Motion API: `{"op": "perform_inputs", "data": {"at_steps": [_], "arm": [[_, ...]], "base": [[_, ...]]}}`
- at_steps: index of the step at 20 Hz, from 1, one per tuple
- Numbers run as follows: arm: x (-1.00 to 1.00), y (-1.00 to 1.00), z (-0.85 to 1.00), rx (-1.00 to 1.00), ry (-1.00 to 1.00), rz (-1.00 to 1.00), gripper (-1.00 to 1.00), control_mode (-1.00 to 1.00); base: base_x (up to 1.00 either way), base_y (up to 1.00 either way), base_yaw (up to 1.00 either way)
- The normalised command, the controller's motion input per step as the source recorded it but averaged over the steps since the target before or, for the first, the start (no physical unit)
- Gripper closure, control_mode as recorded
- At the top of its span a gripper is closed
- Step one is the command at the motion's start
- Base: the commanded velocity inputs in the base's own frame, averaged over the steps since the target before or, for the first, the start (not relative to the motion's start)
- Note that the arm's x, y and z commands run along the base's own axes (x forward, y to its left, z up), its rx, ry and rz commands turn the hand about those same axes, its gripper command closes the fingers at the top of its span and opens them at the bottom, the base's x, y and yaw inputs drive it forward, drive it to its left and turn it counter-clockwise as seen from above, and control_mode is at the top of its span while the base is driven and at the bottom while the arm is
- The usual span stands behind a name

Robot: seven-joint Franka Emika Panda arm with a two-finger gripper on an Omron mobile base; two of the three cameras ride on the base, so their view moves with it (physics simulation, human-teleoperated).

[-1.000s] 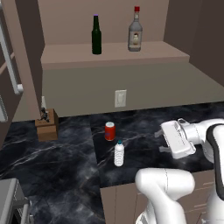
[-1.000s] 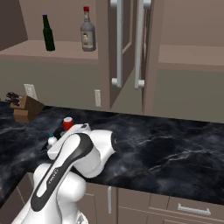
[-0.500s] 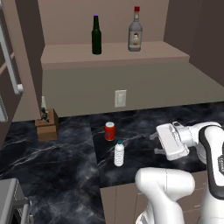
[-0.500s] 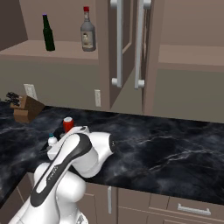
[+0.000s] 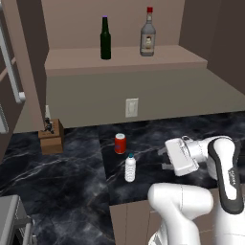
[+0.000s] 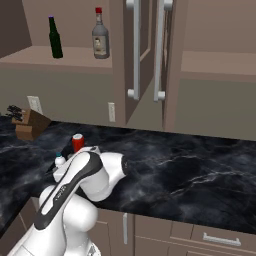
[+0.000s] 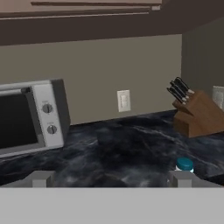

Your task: Sort all alcoholic drinks to one cabinet, and non-alcoholic drinks to the other.

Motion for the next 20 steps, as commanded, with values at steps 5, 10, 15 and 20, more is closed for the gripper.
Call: {"op": "perform_inputs", "data": {"at_steps": [5, 10, 15, 20], "arm": [[0.06, 0.15, -0.20, 0.03, 0.04, 0.00, -1.00, -1.00], [0.13, 0.14, -0.14, 0.03, 0.02, 0.00, -1.00, -1.00], [0.18, 0.15, -0.15, 0.03, 0.02, 0.00, -1.00, -1.00], [0.13, 0.18, -0.23, 0.02, 0.02, 0.00, -1.00, -1.00]], "base": [[0.00, 0.00, 0.00], [0.00, 0.00, 0.00], [0.00, 0.00, 0.00], [0.00, 0.00, 0.00]]}}
